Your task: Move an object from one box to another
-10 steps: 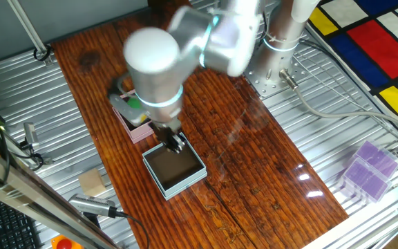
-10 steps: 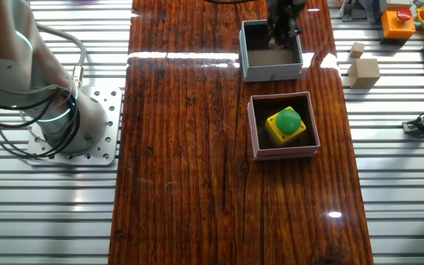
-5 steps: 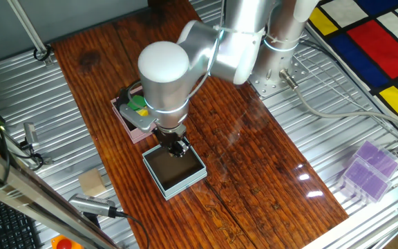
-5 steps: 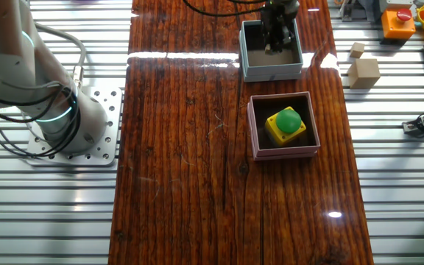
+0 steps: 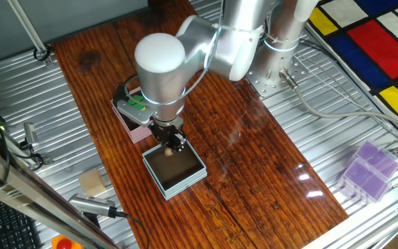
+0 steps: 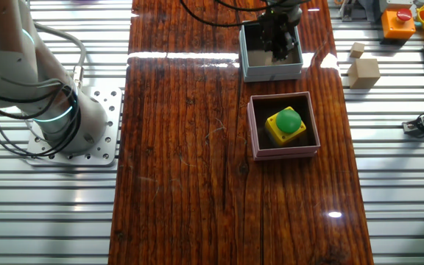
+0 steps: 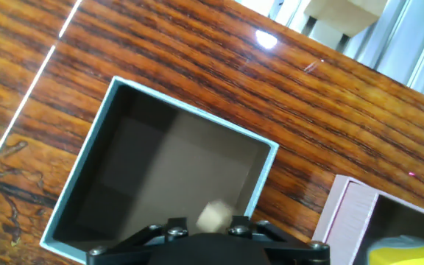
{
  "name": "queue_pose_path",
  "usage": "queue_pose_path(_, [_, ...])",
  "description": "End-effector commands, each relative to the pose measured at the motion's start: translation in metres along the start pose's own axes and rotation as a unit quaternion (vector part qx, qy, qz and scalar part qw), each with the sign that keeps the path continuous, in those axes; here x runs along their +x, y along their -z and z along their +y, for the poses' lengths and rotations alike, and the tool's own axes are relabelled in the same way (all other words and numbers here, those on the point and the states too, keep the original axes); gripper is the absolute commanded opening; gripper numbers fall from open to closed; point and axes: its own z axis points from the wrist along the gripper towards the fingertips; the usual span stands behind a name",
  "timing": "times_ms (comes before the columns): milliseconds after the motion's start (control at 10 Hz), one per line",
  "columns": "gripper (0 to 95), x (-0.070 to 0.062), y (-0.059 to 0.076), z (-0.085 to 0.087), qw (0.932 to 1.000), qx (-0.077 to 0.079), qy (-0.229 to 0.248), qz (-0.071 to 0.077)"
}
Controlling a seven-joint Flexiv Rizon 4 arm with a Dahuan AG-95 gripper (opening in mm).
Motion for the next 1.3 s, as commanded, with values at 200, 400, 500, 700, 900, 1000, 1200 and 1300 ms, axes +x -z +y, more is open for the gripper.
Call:
queue_pose_path(200, [57.0,-0.002,0.004,-0.001,1.0,0.0,0.004,0.005])
queue_pose_path(400, [57.0,0.003,0.022,-0.02,0.9994,-0.008,0.034,-0.004])
queue_pose_path(500, [57.0,0.007,0.033,-0.035,0.999,-0.014,0.043,-0.003])
queue_pose_path(700, [57.0,0.019,0.053,-0.066,0.9987,-0.012,0.05,0.0])
queue_pose_path(900, [57.0,0.025,0.06,-0.078,0.9991,-0.012,0.042,0.0])
queue_pose_path(1000, [57.0,0.031,0.061,-0.092,0.9993,-0.009,0.036,0.005])
queue_pose_path(1200, [57.0,0.037,0.059,-0.105,0.9993,-0.004,0.037,0.008])
queue_pose_path(1300, [57.0,0.041,0.059,-0.109,0.9993,-0.003,0.037,0.009])
